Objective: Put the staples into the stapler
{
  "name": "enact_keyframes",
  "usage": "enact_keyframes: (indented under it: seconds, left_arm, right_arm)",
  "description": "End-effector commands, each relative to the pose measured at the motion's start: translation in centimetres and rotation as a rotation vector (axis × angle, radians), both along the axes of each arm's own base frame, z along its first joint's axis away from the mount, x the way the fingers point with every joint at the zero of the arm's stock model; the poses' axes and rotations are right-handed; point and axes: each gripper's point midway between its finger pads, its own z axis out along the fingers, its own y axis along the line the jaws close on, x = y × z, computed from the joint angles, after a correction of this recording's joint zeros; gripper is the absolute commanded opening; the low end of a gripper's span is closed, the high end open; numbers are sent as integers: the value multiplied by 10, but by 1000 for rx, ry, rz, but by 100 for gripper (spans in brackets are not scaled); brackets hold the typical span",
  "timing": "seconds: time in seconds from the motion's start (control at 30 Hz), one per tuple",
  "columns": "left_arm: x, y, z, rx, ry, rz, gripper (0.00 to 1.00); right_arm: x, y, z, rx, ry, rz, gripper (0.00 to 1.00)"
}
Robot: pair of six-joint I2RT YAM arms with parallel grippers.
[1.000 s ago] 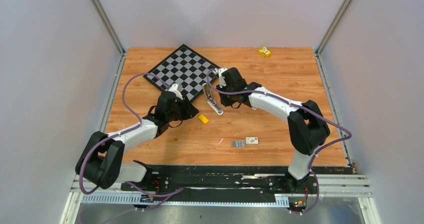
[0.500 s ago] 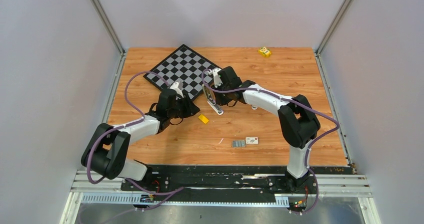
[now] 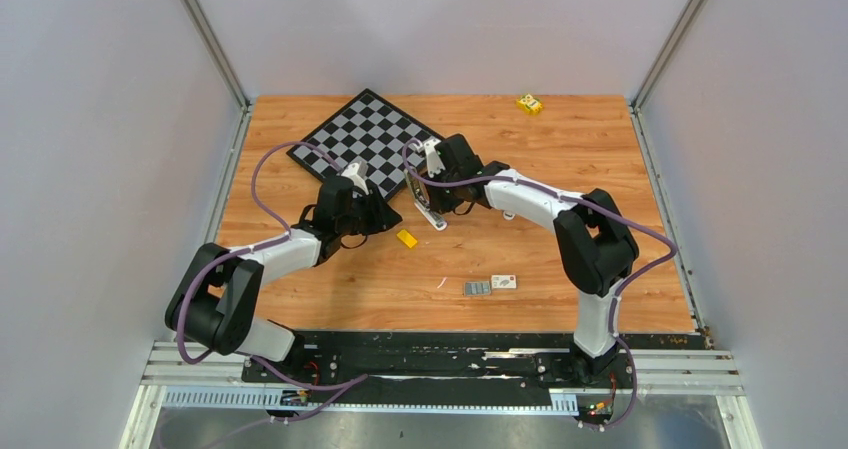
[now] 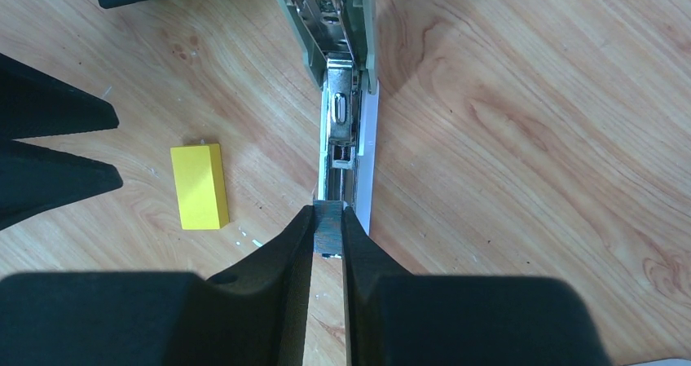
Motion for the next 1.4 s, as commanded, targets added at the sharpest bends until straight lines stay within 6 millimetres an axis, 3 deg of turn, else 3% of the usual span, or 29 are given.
enact_keyframes:
  seconds: [0.0,1.37]
  left_arm:
    - [10,-3,12,-15,-45,-10,40]
    - [6,-2,7,-15,-41,-15,41]
  right_arm:
    - [1,-8,-15,-24,36,4,18]
    - [-9,-14,-38,-38,110,-27,17]
